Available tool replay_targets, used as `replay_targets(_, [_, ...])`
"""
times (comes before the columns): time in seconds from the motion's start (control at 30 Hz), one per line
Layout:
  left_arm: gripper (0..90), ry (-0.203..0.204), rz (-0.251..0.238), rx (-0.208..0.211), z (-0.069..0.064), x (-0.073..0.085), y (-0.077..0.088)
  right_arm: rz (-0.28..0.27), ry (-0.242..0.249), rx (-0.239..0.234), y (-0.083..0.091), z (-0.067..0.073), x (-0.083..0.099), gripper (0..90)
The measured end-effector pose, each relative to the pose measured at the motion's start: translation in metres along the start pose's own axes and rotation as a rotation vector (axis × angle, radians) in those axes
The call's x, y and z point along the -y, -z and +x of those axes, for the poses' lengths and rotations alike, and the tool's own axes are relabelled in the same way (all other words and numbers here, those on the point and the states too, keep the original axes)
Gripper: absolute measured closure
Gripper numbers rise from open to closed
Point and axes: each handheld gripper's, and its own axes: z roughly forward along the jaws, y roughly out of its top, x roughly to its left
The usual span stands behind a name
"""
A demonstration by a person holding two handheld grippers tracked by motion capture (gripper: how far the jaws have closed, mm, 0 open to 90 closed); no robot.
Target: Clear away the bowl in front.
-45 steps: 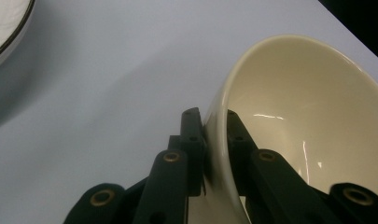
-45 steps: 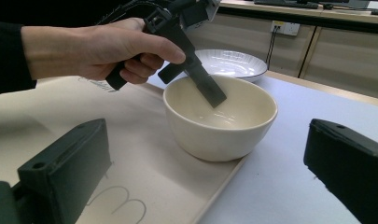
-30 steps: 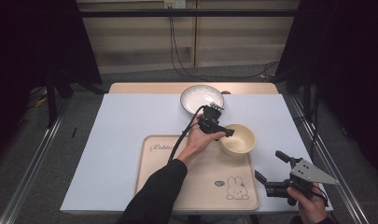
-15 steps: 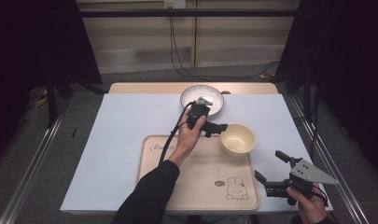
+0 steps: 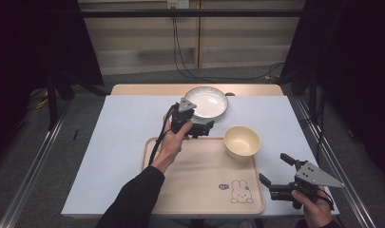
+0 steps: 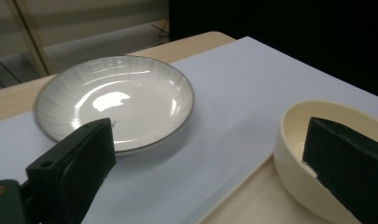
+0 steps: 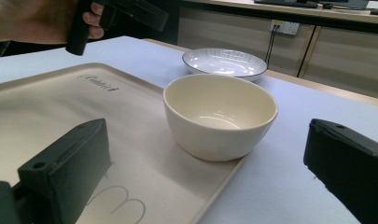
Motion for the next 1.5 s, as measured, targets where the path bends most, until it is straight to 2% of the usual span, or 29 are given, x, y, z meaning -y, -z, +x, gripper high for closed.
replay_targets(0.07, [2.6, 0.001, -0.010, -0.027, 0.005, 0.002, 0.008, 0.000, 0.001, 0.001, 0.000, 0.000, 0.000, 0.1])
replay_targets(0.13, [2.5, 0.029, -0.027, -0.038, 0.010, 0.004, 0.016, 0.002, 0.002, 0.003, 0.000, 0.000, 0.000, 0.1])
replay_targets(0.43, [2.1, 0.039, -0.048, -0.091, 0.024, 0.017, 0.053, 0.005, 0.002, 0.001, 0.000, 0.000, 0.000, 0.1])
replay_targets(0.67, [2.2, 0.030, -0.067, -0.126, 0.027, 0.027, 0.084, 0.004, 0.002, 0.007, -0.001, 0.000, 0.000, 0.1])
replay_targets(0.77, [2.1, 0.012, -0.061, -0.163, 0.029, 0.033, 0.098, 0.004, 0.002, 0.008, -0.001, 0.000, 0.000, 0.1])
replay_targets(0.8, [1.9, 0.029, -0.077, -0.163, 0.029, 0.035, 0.102, 0.005, 0.002, 0.007, -0.001, 0.000, 0.000, 0.1])
replay_targets(0.9, [1.6, 0.025, -0.081, -0.202, 0.031, 0.042, 0.115, 0.005, 0.002, 0.009, -0.001, 0.000, 0.000, 0.1])
replay_targets(0.97, [1.2, 0.036, -0.088, -0.195, 0.034, 0.047, 0.124, 0.006, 0.001, 0.008, -0.001, 0.000, 0.000, 0.1])
replay_targets(1.13, [1.8, 0.036, -0.093, -0.239, 0.039, 0.057, 0.146, 0.005, -0.006, 0.012, 0.000, 0.000, 0.000, 0.1])
replay_targets(1.2, [1.6, 0.039, -0.097, -0.241, 0.041, 0.061, 0.155, 0.006, -0.002, 0.013, 0.000, 0.000, 0.000, 0.1])
replay_targets(1.27, [1.7, 0.053, -0.111, -0.248, 0.042, 0.066, 0.162, 0.008, -0.003, 0.014, -0.001, 0.000, 0.000, 0.1])
replay_targets(1.3, [1.7, 0.057, -0.102, -0.254, 0.042, 0.069, 0.167, 0.007, -0.001, 0.013, -0.001, 0.000, -0.001, 0.1])
replay_targets(1.33, [1.9, 0.060, -0.114, -0.247, 0.043, 0.073, 0.170, 0.009, 0.000, 0.012, 0.000, 0.000, -0.001, 0.1])
replay_targets(1.5, [1.7, 0.079, -0.127, -0.292, 0.039, 0.088, 0.189, 0.008, -0.003, 0.016, -0.001, 0.000, -0.001, 0.1])
